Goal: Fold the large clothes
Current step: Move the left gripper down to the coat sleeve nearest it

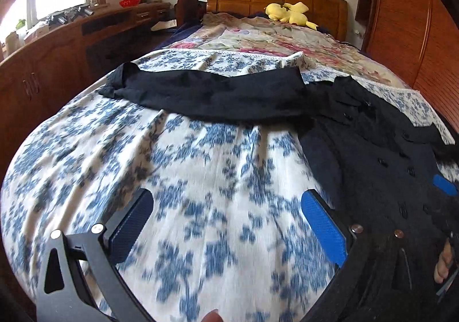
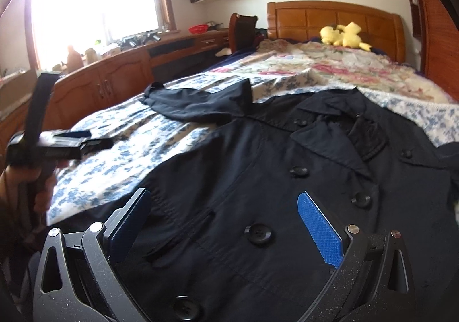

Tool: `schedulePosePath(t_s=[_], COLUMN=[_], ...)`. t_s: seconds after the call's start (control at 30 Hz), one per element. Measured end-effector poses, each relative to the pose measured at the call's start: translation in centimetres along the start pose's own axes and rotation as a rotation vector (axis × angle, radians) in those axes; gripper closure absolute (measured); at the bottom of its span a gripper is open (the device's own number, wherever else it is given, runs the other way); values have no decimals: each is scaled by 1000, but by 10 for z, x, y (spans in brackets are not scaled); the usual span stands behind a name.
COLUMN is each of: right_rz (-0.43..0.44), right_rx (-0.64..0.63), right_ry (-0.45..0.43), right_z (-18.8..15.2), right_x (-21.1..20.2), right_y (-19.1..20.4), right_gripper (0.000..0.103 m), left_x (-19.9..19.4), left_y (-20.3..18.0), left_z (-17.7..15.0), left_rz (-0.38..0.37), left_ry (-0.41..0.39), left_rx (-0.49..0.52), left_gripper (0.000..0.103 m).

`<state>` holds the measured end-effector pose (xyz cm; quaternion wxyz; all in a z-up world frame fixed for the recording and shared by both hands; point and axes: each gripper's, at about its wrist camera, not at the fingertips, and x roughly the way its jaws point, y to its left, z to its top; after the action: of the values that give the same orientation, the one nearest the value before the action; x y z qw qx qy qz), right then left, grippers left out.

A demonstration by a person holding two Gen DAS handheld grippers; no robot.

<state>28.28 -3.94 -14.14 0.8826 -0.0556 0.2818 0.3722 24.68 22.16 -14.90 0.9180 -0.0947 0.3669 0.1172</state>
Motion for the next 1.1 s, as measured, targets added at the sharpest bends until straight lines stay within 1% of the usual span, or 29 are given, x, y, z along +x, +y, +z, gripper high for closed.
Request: schedulePosePath(t_s=[0.07, 0.13, 0.2, 0.4, 0.53, 0.63, 0.73, 0.8, 0.83, 0.97, 1.1], right_rz=[-22, -34, -30, 8, 9, 5, 1, 0, -1, -1, 0], right_rx=[-9, -6, 5, 42, 49, 52, 57, 61, 62, 60, 61], right_ry=[-3, -1, 8, 43, 35, 34, 38, 39, 39, 39, 39], right_z=[2, 2, 2, -4, -7, -8, -9, -9, -9, -9, -10], right_x=[0, 1, 3, 12, 12, 13, 14, 14, 14, 15, 14], right_y=[-4, -10, -16, -26, -26, -26, -26, -27, -28, -27, -28], right_gripper=[0, 0, 0, 0, 0, 0, 0, 0, 0, 0, 0], left_x=[16, 32, 44, 83, 103, 119, 134, 146, 153, 167, 172], left_y=[3, 6, 8, 15, 19, 34, 50, 57, 61, 66, 62], left_z=[14, 26, 35, 59, 72, 82, 88, 88, 88, 85, 88], left_rz=[-26, -34, -35, -59, -31, -8, -14, 10, 19, 33, 33], left_ry=[2, 3, 3, 23, 31, 37, 57, 84, 102, 134, 134], left_rx=[-13, -16, -17, -77, -71, -114, -181, -205, -212, -244, -237], left_gripper=[0, 0, 4, 5, 5, 8, 13, 18, 19, 19, 20])
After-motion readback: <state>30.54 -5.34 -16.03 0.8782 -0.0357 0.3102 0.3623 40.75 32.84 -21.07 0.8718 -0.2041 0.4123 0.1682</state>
